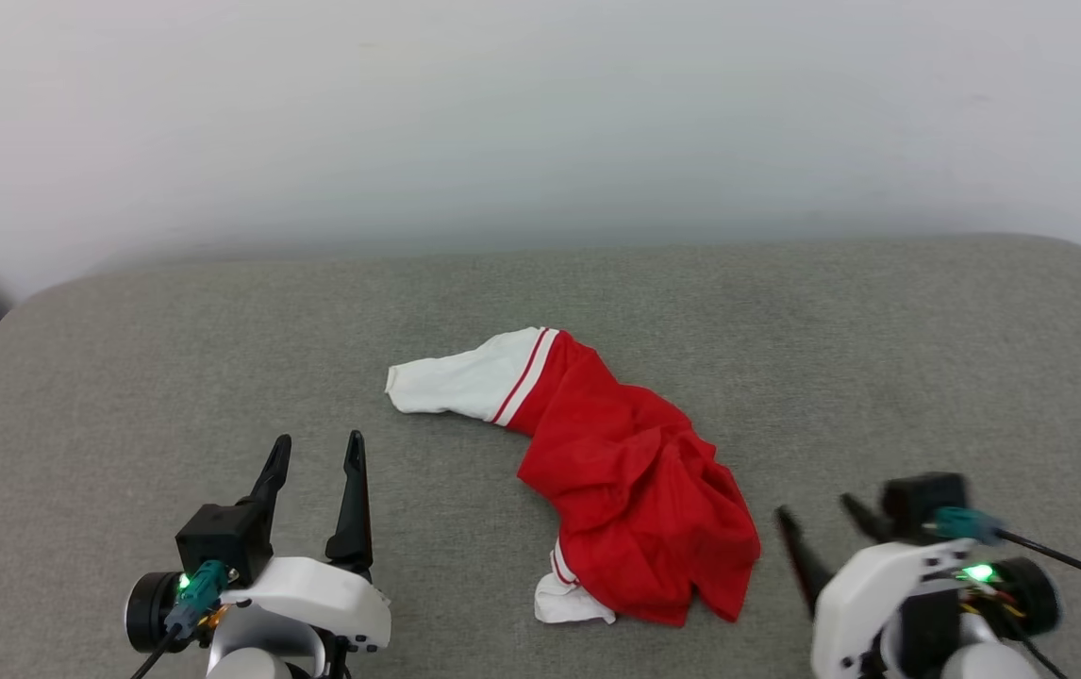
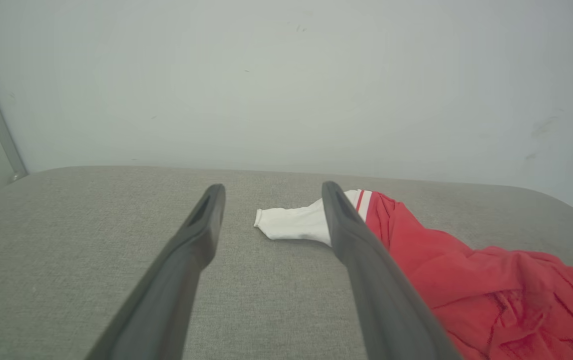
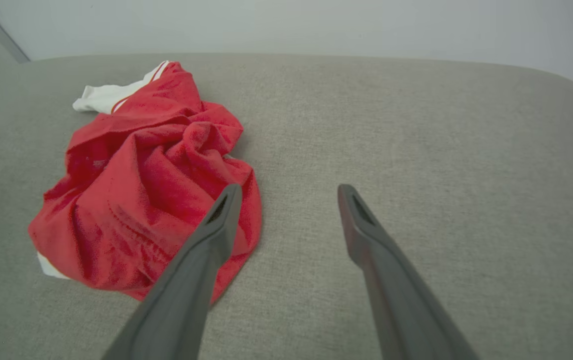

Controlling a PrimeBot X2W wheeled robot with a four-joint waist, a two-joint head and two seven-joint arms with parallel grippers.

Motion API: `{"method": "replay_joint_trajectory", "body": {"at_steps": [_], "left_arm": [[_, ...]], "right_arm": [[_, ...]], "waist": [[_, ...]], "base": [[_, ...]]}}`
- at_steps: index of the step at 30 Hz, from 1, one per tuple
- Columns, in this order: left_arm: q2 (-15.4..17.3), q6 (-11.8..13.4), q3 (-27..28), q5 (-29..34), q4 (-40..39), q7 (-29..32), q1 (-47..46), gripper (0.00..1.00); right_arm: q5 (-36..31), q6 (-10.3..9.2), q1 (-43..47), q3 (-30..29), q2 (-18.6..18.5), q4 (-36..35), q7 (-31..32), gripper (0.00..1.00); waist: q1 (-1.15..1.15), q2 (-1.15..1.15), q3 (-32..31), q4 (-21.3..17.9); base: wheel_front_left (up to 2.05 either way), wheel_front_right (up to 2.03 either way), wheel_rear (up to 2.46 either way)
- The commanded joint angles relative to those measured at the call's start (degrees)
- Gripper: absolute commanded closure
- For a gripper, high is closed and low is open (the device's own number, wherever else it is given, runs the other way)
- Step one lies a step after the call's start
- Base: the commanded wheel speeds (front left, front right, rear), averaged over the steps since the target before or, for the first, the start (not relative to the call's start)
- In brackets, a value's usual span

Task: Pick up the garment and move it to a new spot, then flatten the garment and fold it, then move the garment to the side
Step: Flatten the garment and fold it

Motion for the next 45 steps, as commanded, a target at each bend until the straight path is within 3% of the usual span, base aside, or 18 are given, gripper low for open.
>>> {"method": "replay_joint_trajectory", "body": {"at_steps": [1,5,10,16,22,23,24,25,30,35,39,45], "left_arm": [[-0.08,0.13,-0.06,0.35,-0.31,-0.18,-0.44,0.0],[-0.53,0.1,-0.18,0.79,-0.67,-0.33,-0.62,0.0],[-1.09,-0.4,-0.58,1.35,-0.79,-0.42,-1.5,0.0],[-2.63,-1.14,-1.17,1.79,-0.64,-0.5,-3.84,0.0],[-4.41,-2.21,-1.34,2.91,-0.55,-0.49,-6.29,0.0],[-4.58,-2.46,-1.19,3.1,-0.46,-0.49,-6.46,0.0],[-4.75,-2.64,-1.04,3.24,-0.38,-0.49,-6.56,0.0],[-4.96,-2.77,-0.82,3.51,-0.34,-0.5,-6.56,0.0],[-5.44,-3.46,0.37,4.33,0.31,-0.5,-5.09,0.0],[-5.64,-3.83,1.22,5.03,0.53,-0.5,-4.39,0.0],[-5.91,-4.34,1.62,5.55,0.49,-0.5,-4.56,0.0],[-6.24,-4.99,1.92,6.07,0.43,-0.5,-4.75,0.0]], "right_arm": [[0.48,-0.02,-1.08,1.25,-0.69,0.0,1.75,0.0],[3.74,-0.02,-1.97,9.77,-4.25,-1.28,11.64,0.0],[7.84,-0.03,-4.67,18.02,-8.53,-2.51,17.44,0.0],[11.51,-0.03,-9.31,25.43,-11.66,0.9,19.77,0.0],[13.37,-0.03,-13.52,29.07,-12.9,7.65,18.4,0.0],[13.44,-0.02,-14.12,29.45,-12.97,8.57,18.21,0.29],[13.81,-0.02,-14.63,29.8,-12.92,9.26,17.91,0.73],[14.38,-0.02,-15.04,30.11,-12.73,9.69,17.48,1.0],[14.45,-0.03,-17.34,30.89,-13.25,8.71,14.69,1.0],[13.65,-0.03,-19.28,27.87,-13.67,4.88,10.07,1.0],[12.26,-0.03,-20.59,20.65,-13.44,3.7,7.43,1.0],[10.97,-0.02,-18.31,5.47,-11.65,8.11,6.7,1.0]], "waist": [[0.0,0.0,0.22,0.39],[0.0,0.0,0.68,1.67],[0.0,0.0,1.72,3.73],[0.0,0.0,4.86,6.78],[0.0,0.0,7.46,9.46],[0.0,0.0,7.6,9.66],[0.0,0.0,7.69,9.75],[0.0,0.0,7.74,9.8],[0.0,0.0,6.92,8.79],[0.0,0.0,5.79,6.9],[0.0,0.0,5.54,5.7],[0.0,0.0,6.37,4.9]], "base": [[0.0,0.0,0.0],[0.0,0.0,0.0],[0.0,0.0,0.0],[0.0,0.0,0.0],[0.0,0.0,0.0],[0.0,0.0,0.0],[0.0,0.0,0.0],[0.0,0.0,0.0],[0.0,0.0,0.0],[0.0,0.0,0.0],[0.0,0.0,0.0],[0.0,0.0,0.0]]}}
